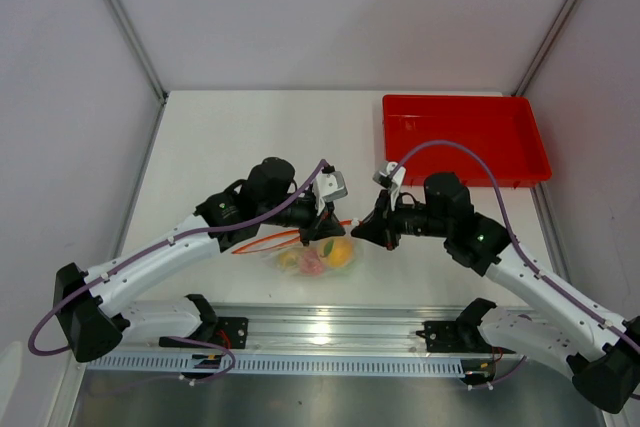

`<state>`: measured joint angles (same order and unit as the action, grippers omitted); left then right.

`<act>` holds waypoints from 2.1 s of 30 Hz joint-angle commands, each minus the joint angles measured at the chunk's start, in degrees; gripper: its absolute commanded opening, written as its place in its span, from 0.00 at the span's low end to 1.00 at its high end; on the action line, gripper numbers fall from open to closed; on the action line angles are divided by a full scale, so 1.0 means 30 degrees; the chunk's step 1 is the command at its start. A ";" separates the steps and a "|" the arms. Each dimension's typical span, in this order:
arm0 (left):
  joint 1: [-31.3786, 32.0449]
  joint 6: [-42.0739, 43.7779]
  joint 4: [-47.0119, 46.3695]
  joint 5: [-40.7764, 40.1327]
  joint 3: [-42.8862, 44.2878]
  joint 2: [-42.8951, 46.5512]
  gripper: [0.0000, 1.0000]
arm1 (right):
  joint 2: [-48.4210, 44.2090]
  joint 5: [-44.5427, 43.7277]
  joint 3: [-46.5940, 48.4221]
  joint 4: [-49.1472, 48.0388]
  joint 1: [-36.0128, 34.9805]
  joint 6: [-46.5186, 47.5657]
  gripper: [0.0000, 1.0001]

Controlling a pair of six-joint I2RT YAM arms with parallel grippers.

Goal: Place the food in the zip-top bag and seal the zipper
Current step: Zip the zipper food storage bag at the center of the board.

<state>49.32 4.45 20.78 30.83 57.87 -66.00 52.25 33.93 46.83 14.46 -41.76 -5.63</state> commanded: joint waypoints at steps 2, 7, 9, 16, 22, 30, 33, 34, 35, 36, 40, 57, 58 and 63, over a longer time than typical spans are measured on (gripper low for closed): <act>-0.0151 -0.0193 -0.0304 0.0740 0.0663 0.0348 0.00 | 0.0220 0.0290 0.0211 -0.1157 0.0062 -0.0145 0.00; -0.0180 -0.0340 -0.0333 0.0767 0.0721 0.0611 0.45 | 0.0162 -0.0760 0.0123 -0.0748 0.0091 -0.0320 0.00; -0.0210 -0.0602 -0.0653 0.0944 0.0721 0.0962 0.58 | 0.0045 -0.1232 -0.0138 -0.1009 0.0120 -0.0643 0.00; -0.0268 -0.1219 -0.1767 0.0769 0.0604 0.1696 0.68 | -0.0366 -0.1175 -0.0902 -0.2154 0.0120 -0.1493 0.00; -0.0385 -0.1336 -0.2822 0.0972 0.0398 0.1551 0.51 | -0.0716 -0.0619 -0.1078 -0.2329 0.0120 -0.1376 0.00; -0.0561 -0.1336 -0.3321 0.3695 0.1218 -0.0031 0.42 | -0.0951 0.0465 -0.0815 -0.2037 0.0120 -0.0820 0.00; -0.0766 -0.1307 -0.3759 0.5248 0.1250 -0.0325 0.39 | -0.0951 0.1080 -0.0668 -0.1744 0.0149 -0.0556 0.00; -0.0853 -0.1307 -0.3906 0.5599 0.1248 -0.0325 0.39 | -0.0980 0.1227 -0.0639 -0.1743 0.0150 -0.0527 0.00; -0.0999 -0.1307 -0.3994 0.6241 0.1190 -0.0354 0.39 | -0.1010 0.1344 -0.0639 -0.1743 0.0150 -0.0526 0.00; -0.1059 -0.1336 -0.4169 0.6392 0.1161 -0.0355 0.39 | -0.1039 0.1374 -0.0610 -0.1714 0.0150 -0.0526 0.00; -0.1381 -0.1776 -0.3996 0.6627 0.1306 -0.0471 0.38 | -0.1069 0.1404 -0.0609 -0.1626 0.0150 -0.0467 0.00; -0.1411 -0.2010 -0.4083 0.6452 0.1307 -0.1146 0.46 | -0.0981 0.1667 -0.0609 -0.1743 0.0150 -0.0468 0.00; -0.1411 -0.2010 -0.4083 0.6481 0.1249 -0.1146 0.43 | -0.0952 0.1668 -0.0639 -0.1743 0.0150 -0.0526 0.00; -0.1411 -0.2010 -0.3937 0.6773 0.1365 -0.1292 0.35 | -0.0805 0.1580 -0.0668 -0.1773 0.0120 -0.0555 0.00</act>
<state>45.45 -1.56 10.76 48.90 59.51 -69.65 50.13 38.00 43.77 10.92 -41.50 -7.88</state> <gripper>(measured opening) 0.361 0.002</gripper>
